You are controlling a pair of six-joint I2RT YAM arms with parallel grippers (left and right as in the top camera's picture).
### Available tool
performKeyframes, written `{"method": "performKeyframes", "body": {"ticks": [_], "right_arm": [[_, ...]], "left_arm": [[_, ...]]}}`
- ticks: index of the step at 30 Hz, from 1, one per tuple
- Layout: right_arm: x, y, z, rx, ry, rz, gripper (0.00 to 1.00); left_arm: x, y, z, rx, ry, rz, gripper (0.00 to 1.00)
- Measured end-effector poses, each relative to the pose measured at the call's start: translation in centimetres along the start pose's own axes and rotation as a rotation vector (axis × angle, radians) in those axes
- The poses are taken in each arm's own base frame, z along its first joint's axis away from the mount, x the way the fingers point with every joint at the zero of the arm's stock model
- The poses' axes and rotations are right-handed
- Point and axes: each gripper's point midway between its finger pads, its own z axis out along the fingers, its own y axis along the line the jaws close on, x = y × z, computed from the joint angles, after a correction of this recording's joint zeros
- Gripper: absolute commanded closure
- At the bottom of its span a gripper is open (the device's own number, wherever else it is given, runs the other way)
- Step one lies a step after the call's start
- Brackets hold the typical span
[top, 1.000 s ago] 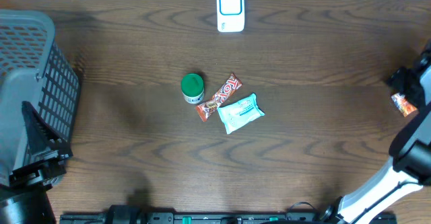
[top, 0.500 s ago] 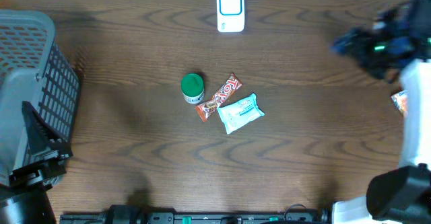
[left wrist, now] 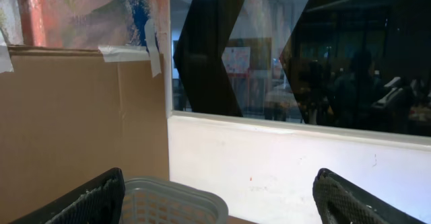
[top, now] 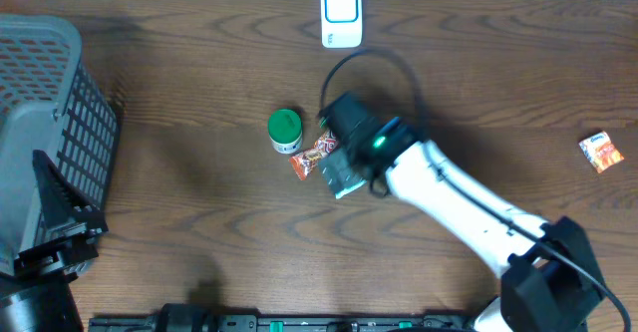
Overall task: Scan the item barcode
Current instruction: 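Reach the right gripper back to the mint-green wipes pack, then grasp the mint-green wipes pack with the right gripper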
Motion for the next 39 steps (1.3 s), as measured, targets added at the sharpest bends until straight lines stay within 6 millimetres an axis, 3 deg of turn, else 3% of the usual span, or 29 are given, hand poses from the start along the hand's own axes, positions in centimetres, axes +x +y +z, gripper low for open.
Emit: {"method": "performKeyframes", "body": {"ticks": [3, 9, 16, 29, 32, 34, 37, 39], "right_arm": [[0.4, 1.8, 0.7, 0.043, -0.043, -0.065, 0.01], [-0.9, 4.2, 1.0, 0.127, -0.153, -0.146, 0.01], [2.0, 3.5, 6.5, 0.253, -0.015, -0.199, 0.01], [1.2, 2.7, 7.0, 0.314, -0.024, -0.141, 0.02], [0.8, 1.1, 7.6, 0.341, -0.011, -0.094, 0.17], [0.7, -0.4, 8.1, 0.365, 0.005, -0.057, 0.37], [1.3, -2.7, 8.9, 0.398, 0.052, -0.023, 0.80], [2.0, -3.7, 9.4, 0.415, 0.085, -0.014, 0.99]], "left_arm": [[0.0, 0.0, 0.0, 0.000, 0.000, 0.000, 0.11], [0.0, 0.0, 0.0, 0.000, 0.000, 0.000, 0.11], [0.0, 0.0, 0.0, 0.000, 0.000, 0.000, 0.11], [0.0, 0.0, 0.0, 0.000, 0.000, 0.000, 0.11], [0.0, 0.0, 0.0, 0.000, 0.000, 0.000, 0.11], [0.0, 0.0, 0.0, 0.000, 0.000, 0.000, 0.11], [0.0, 0.0, -0.1, 0.000, -0.002, -0.001, 0.11], [-0.1, 0.1, -0.2, 0.000, -0.005, -0.002, 0.11]]}}
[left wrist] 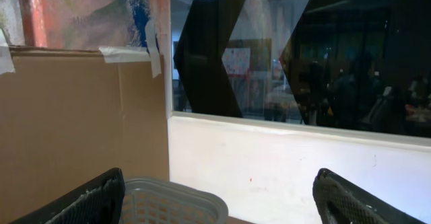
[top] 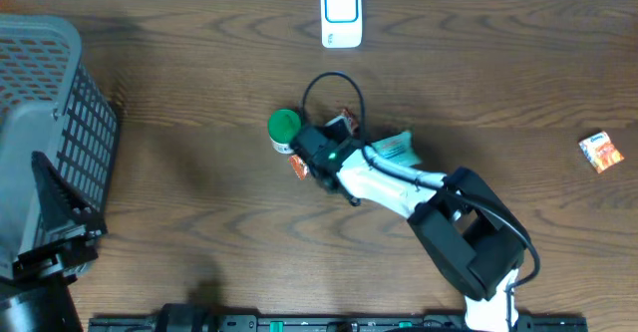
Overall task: Scan the item barcode
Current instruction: 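Grasp the mint-green wipes pack with the right gripper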
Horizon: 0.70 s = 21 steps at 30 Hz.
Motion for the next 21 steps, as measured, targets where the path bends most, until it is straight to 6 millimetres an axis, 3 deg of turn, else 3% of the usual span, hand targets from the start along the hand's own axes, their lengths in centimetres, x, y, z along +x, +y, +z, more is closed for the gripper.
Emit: {"method": "performKeyframes", "body": {"ticks": [8, 12, 17, 21], "right_arm": [[0.9, -0.9, -0.1, 0.038, 0.083, -0.049, 0.99], [2.3, 0.0, -1.8, -0.062, 0.199, -0.089, 0.99], [1.1, 3.0, -6.6, -0.401, 0.250, -0.093, 0.99], [-1.3, 2.7, -12.4, -0.727, 0.179, -0.015, 0.99]], "left_arm": [[-0.6, 0.4, -0.9, -0.002, -0.026, -0.011, 0.11], [-0.6, 0.4, -0.9, -0.002, -0.026, -0.011, 0.11], [-0.6, 0.4, -0.9, -0.002, -0.026, -0.011, 0.11], [-0.6, 0.4, -0.9, -0.002, -0.026, -0.011, 0.11]]}}
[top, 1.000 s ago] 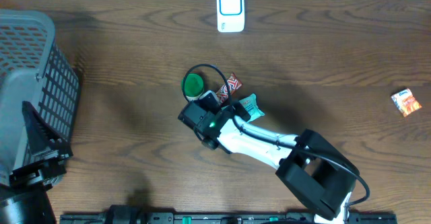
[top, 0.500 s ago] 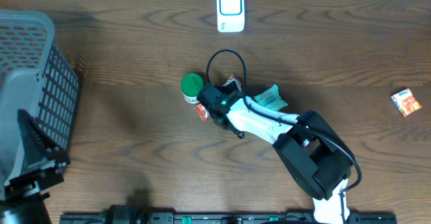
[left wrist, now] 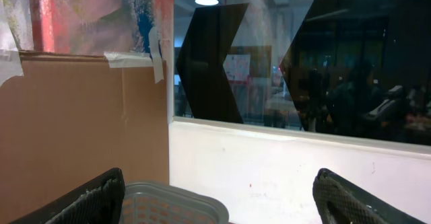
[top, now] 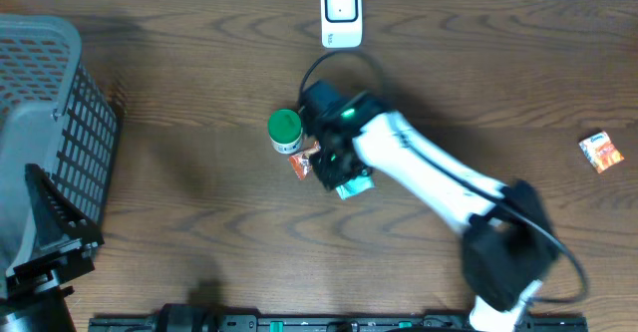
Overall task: Scan the item barcode
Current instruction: 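Grasp the mint-green wipes pack with the right gripper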
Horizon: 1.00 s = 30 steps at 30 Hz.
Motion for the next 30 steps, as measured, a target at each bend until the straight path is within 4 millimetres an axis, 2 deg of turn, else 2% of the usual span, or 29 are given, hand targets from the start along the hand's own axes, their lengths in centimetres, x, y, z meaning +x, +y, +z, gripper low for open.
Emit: {"method": "performKeyframes", "body": {"ticks": [4, 6, 9, 14, 18, 22, 23, 25, 29, 30], "right_arm": [[-0.9, 0.5, -4.6, -0.272, -0.080, 0.023, 0.99], [-1.4, 0.1, -5.8, -0.391, -0.104, 0.031, 0.99], [-2.1, -1.5, -6.5, -0.544, -0.144, 0.052, 0.99], [-2.6, -3.9, -5.4, -0.756, -0.213, 0.081, 0.99], [-2.3, -6.1, -2.8, -0.896, -0.237, 0.151, 0.99], [-1.7, -9.4, -0.1, -0.919, -0.227, 0.259, 0.98], [-1.5, -10.5, 0.4, -0.899, -0.226, 0.284, 0.94], [-1.0, -12.9, 1.0, -0.837, -0.229, 0.334, 0.71], [0.7, -19.0, 1.8, -0.683, -0.228, 0.476, 0.41], [1.1, -20.1, 1.6, -0.661, -0.230, 0.505, 0.39]], "left_arm": [[0.0, 0.0, 0.0, 0.000, 0.000, 0.000, 0.11], [0.0, 0.0, 0.0, 0.000, 0.000, 0.000, 0.11], [0.0, 0.0, 0.0, 0.000, 0.000, 0.000, 0.11], [0.0, 0.0, 0.0, 0.000, 0.000, 0.000, 0.11], [0.0, 0.0, 0.0, 0.000, 0.001, 0.000, 0.11], [0.1, 0.0, 0.0, 0.000, 0.003, 0.001, 0.11], [0.1, 0.0, 0.0, 0.000, 0.004, 0.002, 0.11], [0.3, -0.1, 0.1, 0.001, 0.008, 0.003, 0.11], [0.9, -0.2, 0.3, 0.002, 0.022, 0.009, 0.11], [1.1, -0.3, 0.4, 0.003, 0.026, 0.011, 0.11]]}}
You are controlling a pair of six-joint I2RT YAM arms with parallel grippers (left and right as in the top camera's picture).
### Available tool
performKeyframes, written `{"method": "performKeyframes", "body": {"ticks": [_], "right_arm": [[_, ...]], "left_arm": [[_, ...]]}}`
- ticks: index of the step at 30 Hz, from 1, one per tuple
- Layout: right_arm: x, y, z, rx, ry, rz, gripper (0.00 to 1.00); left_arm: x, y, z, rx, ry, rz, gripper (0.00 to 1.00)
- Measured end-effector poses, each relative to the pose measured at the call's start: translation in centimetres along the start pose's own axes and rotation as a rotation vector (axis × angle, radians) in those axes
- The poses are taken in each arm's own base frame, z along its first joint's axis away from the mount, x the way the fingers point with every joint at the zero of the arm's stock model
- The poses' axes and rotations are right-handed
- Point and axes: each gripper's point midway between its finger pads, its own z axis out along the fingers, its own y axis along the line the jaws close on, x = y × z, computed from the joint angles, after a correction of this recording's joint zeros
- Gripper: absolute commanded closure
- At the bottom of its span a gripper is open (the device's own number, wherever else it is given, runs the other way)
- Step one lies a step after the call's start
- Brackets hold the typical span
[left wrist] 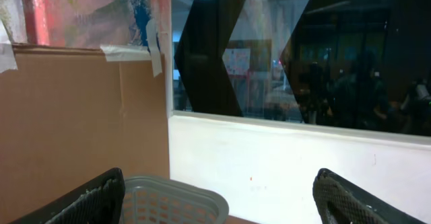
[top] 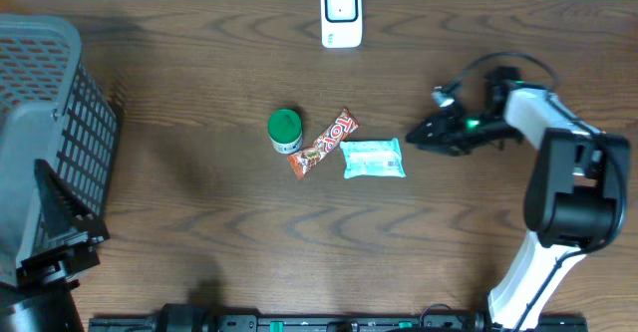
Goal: Scan the item barcode
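Observation:
The white barcode scanner (top: 340, 13) stands at the table's far edge. In the middle lie a green-lidded jar (top: 284, 130), an orange candy bar (top: 324, 143) and a teal packet (top: 373, 159), all free of any gripper. My right gripper (top: 424, 139) hovers to the right of the teal packet, pointing left at it and apart from it; its jaws are too dark to read. My left gripper (left wrist: 219, 200) is open at the table's left front, its fingers (left wrist: 94, 200) framing the basket rim with nothing between them.
A grey plastic basket (top: 50, 123) fills the left side, and its rim (left wrist: 175, 194) shows in the left wrist view. The right arm (top: 558, 172) stretches along the right edge. A wall and a dark window stand behind the table.
The right gripper was over the items by the jar with the teal packet under it. Now it is well to the right, and the packet lies free beside the candy bar. Left arm unchanged.
The right gripper stayed around the jar and candy bar through the three earlier moments, with the teal packet at it in a different spot each time. Now the packet rests flat right of the candy bar and the gripper is apart from it.

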Motion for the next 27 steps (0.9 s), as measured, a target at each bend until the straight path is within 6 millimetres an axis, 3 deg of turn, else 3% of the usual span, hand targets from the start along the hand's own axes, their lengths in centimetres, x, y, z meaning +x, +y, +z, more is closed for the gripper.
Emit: {"method": "performKeyframes", "body": {"ticks": [2, 6, 7, 12, 20, 24, 27], "right_arm": [[-0.6, -1.2, -1.7, 0.031, -0.028, 0.047, 0.40], [-1.2, -1.1, -3.2, 0.035, -0.045, 0.074, 0.92], [-1.3, -0.7, -3.1, 0.033, -0.041, 0.068, 0.99], [-1.5, 1.3, 0.0, 0.061, 0.001, -0.027, 0.99], [-2.7, 5.1, 9.5, 0.367, -0.013, -0.271, 0.98], [-2.4, 6.3, 11.7, 0.445, -0.036, -0.307, 0.99], [-0.9, 6.3, 12.3, 0.489, 0.002, -0.294, 0.99]], "left_arm": [[0.3, -0.1, 0.1, 0.000, 0.006, 0.002, 0.11], [0.4, -0.1, 0.2, 0.000, 0.009, 0.004, 0.11], [0.4, -0.1, 0.2, 0.000, 0.008, 0.004, 0.11], [0.4, -0.1, 0.2, 0.000, 0.008, 0.003, 0.11], [0.4, -0.1, 0.2, 0.001, 0.006, 0.003, 0.11], [0.3, -0.1, 0.2, 0.000, 0.002, 0.001, 0.11], [0.1, -0.1, 0.2, 0.000, -0.003, -0.001, 0.11]]}}
